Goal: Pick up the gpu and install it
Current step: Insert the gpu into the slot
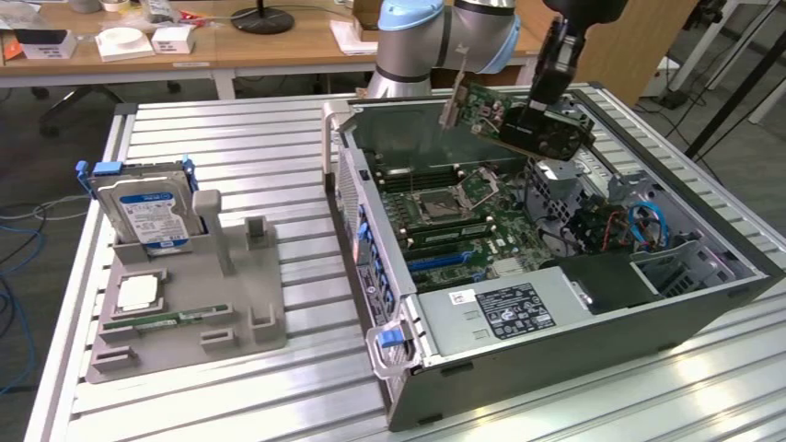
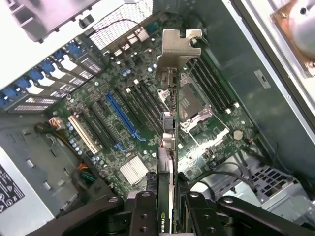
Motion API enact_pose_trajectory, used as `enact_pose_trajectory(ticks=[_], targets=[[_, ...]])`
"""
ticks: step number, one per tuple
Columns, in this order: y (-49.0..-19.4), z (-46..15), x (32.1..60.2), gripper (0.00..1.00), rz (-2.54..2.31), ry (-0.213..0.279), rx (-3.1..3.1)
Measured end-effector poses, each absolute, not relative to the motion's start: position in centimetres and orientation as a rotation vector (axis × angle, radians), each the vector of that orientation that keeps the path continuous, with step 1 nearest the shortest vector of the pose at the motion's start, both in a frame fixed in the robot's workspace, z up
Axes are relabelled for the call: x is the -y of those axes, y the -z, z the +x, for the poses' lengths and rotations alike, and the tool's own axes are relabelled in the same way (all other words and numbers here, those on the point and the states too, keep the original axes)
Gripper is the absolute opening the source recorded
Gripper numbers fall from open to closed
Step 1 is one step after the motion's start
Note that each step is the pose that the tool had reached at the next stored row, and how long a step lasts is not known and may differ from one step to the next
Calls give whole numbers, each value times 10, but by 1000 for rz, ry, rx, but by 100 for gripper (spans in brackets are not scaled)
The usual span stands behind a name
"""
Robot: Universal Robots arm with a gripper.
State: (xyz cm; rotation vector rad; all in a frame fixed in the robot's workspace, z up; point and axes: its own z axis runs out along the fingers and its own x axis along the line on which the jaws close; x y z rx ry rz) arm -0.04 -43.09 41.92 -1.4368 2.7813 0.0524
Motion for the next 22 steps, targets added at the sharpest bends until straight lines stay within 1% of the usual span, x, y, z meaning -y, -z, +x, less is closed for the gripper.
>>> enact_pose_trajectory(ticks=[22], targets=[[-419, 0, 431, 26, -1789, -54, -2574]])
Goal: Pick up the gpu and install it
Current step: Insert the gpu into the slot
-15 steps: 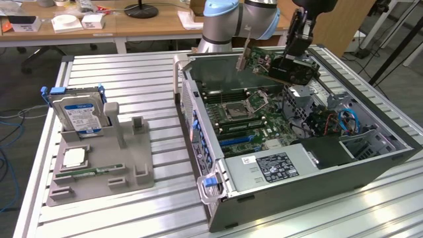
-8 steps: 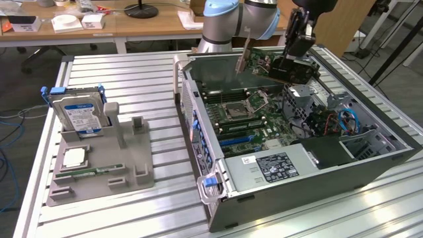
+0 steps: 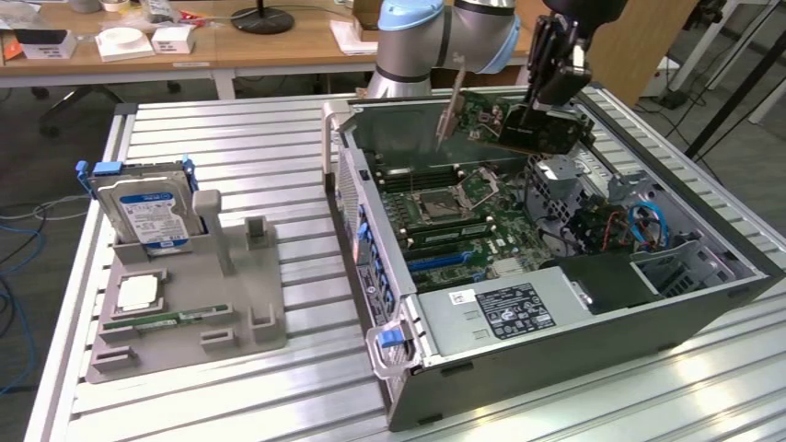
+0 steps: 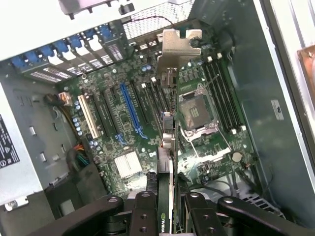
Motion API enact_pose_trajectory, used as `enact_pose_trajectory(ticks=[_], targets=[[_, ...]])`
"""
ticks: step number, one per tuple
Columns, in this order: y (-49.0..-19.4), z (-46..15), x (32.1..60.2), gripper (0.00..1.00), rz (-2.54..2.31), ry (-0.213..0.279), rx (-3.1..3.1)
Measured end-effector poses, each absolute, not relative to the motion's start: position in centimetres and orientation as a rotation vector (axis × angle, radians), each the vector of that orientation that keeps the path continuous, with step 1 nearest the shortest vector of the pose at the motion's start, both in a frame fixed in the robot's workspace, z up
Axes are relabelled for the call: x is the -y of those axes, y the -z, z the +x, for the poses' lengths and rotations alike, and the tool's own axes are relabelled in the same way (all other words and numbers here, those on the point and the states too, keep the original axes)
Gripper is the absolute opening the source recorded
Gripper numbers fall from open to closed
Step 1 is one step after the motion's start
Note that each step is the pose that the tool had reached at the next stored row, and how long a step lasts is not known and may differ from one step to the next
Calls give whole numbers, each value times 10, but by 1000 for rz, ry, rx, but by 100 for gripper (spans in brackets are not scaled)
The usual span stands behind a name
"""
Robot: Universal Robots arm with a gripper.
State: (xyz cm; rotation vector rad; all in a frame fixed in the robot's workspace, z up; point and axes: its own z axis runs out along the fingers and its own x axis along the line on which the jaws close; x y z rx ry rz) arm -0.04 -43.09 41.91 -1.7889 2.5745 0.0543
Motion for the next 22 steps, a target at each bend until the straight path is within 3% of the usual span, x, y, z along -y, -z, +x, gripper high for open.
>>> enact_pose_trajectory(ticks=[22], targets=[[-419, 0, 431, 26, -2077, -55, -2353]])
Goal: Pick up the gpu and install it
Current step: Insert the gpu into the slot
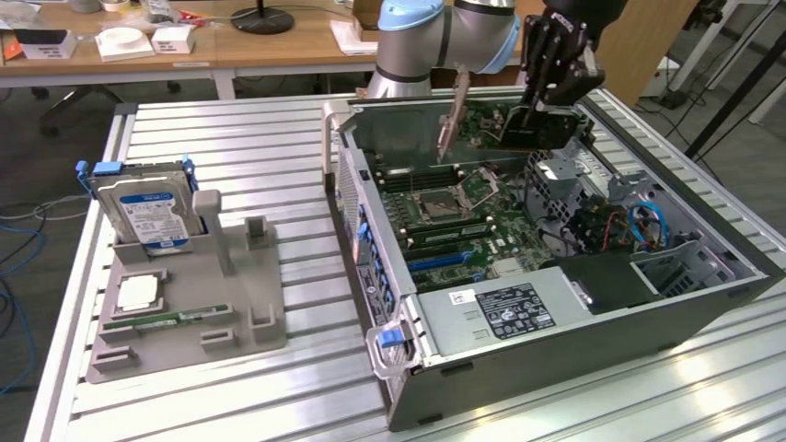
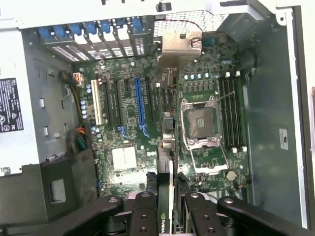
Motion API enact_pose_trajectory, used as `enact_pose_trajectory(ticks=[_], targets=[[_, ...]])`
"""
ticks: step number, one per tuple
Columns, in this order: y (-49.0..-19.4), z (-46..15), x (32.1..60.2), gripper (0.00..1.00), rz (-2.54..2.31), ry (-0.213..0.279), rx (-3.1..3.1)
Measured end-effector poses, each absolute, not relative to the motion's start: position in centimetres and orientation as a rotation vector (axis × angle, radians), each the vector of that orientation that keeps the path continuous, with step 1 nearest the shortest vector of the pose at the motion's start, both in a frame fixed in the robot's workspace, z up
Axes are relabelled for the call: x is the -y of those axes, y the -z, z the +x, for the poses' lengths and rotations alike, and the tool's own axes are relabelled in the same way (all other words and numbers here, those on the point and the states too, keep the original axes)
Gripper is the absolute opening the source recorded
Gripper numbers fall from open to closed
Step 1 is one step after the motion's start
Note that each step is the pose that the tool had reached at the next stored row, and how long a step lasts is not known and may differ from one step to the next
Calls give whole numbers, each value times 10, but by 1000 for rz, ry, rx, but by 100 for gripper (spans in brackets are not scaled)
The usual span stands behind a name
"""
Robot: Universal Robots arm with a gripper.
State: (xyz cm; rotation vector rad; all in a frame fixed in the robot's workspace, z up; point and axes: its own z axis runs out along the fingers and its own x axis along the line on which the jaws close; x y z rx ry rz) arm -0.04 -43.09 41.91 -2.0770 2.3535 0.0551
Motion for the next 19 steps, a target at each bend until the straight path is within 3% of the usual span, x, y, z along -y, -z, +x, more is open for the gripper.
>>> enact_pose_trajectory(ticks=[9, 19], targets=[[-419, 0, 431, 26, -2076, -9, -2312], [-418, 0, 431, 26, -2075, -7, -2311]])
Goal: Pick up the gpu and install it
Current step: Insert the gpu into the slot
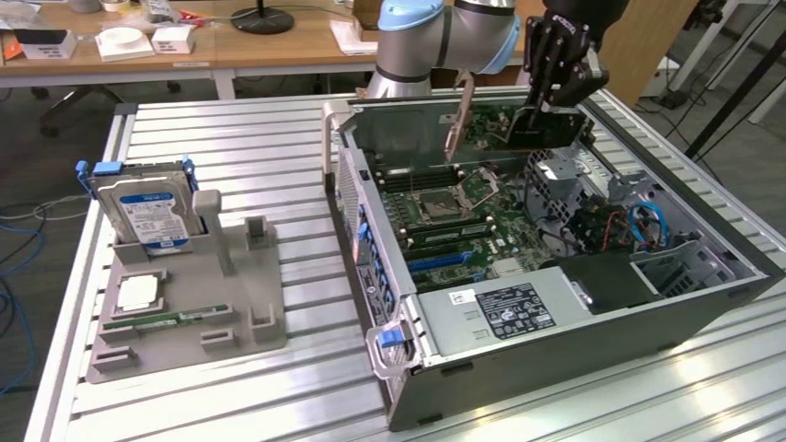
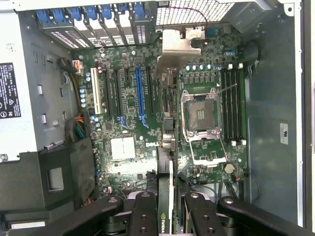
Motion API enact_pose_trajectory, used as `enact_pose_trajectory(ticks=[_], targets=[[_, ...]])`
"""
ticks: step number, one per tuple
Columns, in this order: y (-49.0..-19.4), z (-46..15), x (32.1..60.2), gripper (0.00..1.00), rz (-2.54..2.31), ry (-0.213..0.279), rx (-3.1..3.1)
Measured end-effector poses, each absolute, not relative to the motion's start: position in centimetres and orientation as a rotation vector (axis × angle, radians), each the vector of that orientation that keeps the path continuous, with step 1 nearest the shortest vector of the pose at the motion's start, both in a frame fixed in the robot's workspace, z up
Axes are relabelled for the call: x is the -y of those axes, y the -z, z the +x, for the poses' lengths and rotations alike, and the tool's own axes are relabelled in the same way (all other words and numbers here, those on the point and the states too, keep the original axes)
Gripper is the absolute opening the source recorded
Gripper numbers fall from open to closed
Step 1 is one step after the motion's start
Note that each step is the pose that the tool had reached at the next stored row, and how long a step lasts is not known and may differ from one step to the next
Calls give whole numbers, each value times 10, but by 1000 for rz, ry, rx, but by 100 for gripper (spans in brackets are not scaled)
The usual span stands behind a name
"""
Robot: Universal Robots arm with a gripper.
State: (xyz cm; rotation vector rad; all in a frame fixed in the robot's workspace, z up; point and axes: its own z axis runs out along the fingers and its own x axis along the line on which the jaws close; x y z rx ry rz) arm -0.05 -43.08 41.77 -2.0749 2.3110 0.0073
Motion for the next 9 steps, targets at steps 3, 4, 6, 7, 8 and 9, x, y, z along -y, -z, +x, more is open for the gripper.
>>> enact_pose_trajectory(ticks=[3, 4, 6, 7, 8, 9], targets=[[-416, 0, 431, 26, -2076, -7, -2310], [-416, 0, 431, 26, -2076, -7, -2310], [-415, 0, 431, 26, -2079, -7, -2307], [-414, 0, 431, 26, -2081, -7, -2306], [-414, 0, 431, 26, -2083, -7, -2304], [-414, 0, 431, 26, -2086, -8, -2301]])
